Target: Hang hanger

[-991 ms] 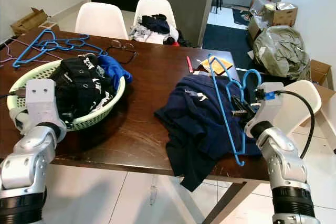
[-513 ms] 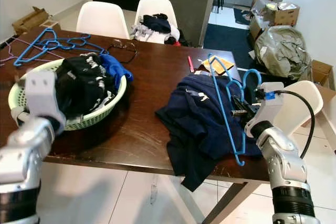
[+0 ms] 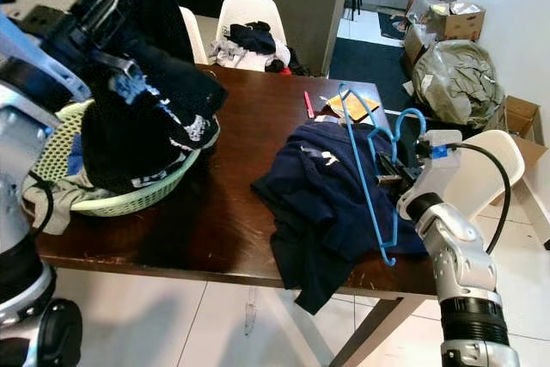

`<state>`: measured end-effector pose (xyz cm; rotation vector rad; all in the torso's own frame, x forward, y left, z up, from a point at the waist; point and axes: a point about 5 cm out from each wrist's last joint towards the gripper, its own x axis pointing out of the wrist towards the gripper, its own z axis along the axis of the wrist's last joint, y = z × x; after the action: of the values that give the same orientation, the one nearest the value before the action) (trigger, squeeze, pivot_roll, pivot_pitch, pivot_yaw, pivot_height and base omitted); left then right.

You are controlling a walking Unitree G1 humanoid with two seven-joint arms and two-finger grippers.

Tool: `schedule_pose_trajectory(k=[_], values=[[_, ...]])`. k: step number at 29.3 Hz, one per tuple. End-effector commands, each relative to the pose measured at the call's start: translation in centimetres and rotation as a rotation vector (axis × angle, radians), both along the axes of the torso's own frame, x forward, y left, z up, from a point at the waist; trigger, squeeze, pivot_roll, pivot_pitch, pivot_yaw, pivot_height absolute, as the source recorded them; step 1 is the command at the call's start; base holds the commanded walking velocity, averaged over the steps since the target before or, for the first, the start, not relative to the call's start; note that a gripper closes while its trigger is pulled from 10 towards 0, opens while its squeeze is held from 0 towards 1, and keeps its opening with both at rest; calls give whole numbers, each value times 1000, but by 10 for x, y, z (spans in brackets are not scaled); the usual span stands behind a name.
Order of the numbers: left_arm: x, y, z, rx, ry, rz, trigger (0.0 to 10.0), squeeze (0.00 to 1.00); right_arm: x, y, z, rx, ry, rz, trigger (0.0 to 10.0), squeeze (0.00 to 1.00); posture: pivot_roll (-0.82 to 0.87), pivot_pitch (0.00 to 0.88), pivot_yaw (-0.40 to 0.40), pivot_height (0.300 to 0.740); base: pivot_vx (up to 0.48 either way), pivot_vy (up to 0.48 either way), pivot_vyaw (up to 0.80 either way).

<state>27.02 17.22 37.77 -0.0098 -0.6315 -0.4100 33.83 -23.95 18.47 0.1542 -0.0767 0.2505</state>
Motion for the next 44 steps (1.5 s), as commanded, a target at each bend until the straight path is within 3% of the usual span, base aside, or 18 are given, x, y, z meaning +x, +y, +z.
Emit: schedule_pose_trajectory(k=[1,8,9,11,12,24,26,34,35,36,37,39,40,41,42,44], values=[[-1,-12,3,30,-10,-61,0,0,1,0,-1,3,-12,-13,10000,0,89,39,-98,740,-480,0,0],[7,-29,-6,50,23,-101,0,0,3,4,0,24,-26,-10,10000,0,90,23,-85,740,-480,0,0],[8,-33,-7,60,30,-112,3882,0,3,5,0,30,-33,-11,10000,0,90,21,-73,740,-480,0,0],[9,-35,-8,66,33,-117,3882,0,3,6,1,33,-37,-12,10000,0,90,21,-73,740,-480,0,0],[9,-35,-7,71,31,-117,10000,0,3,6,1,45,-42,-14,10000,0,91,18,-69,740,-480,0,0],[5,-31,30,80,-95,-88,10000,0,1,6,1,124,-80,-23,10000,0,97,7,-52,740,-480,0,0],[2,-34,37,60,-118,-123,10000,0,1,4,1,139,-83,-30,10000,0,98,3,-52,740,-480,0,0],[3,-41,32,44,-81,-193,10000,0,3,1,-3,134,-48,-63,10000,0,96,4,-51,740,-480,0,-300],[17,-43,5,95,11,-161,10000,0,4,-8,-12,102,11,-138,10000,0,83,11,-50,740,0,0,-800],[17,-43,5,95,11,-161,10000,0,4,-8,-12,102,11,-138,10000,0,83,11,-50,740,0,0,-800],[34,-43,-29,139,131,-119,10000,0,4,-20,-22,55,73,-223,10000,0,81,14,-52,740,0,0,-800],[34,-43,-29,139,131,-119,10000,0,4,-20,-22,55,73,-223,10000,0,81,14,-52,740,0,0,-800],[50,-43,-68,226,253,-33,10000,0,2,-30,-31,15,121,-288,10000,0,81,14,-52,740,0,0,-800],[67,-36,-120,333,412,94,10000,0,-3,-41,-42,-37,174,-354,10000,0,70,19,-52,740,0,0,-800],[67,-36,-120,333,412,94,10000,0,-3,-41,-42,-37,174,-354,10000,0,70,19,-52,740,0,0,-800],[75,-17,-193,432,609,230,10000,0,-14,-58,-59,-92,248,-434,10000,0,58,23,-55,740,0,0,-800]])
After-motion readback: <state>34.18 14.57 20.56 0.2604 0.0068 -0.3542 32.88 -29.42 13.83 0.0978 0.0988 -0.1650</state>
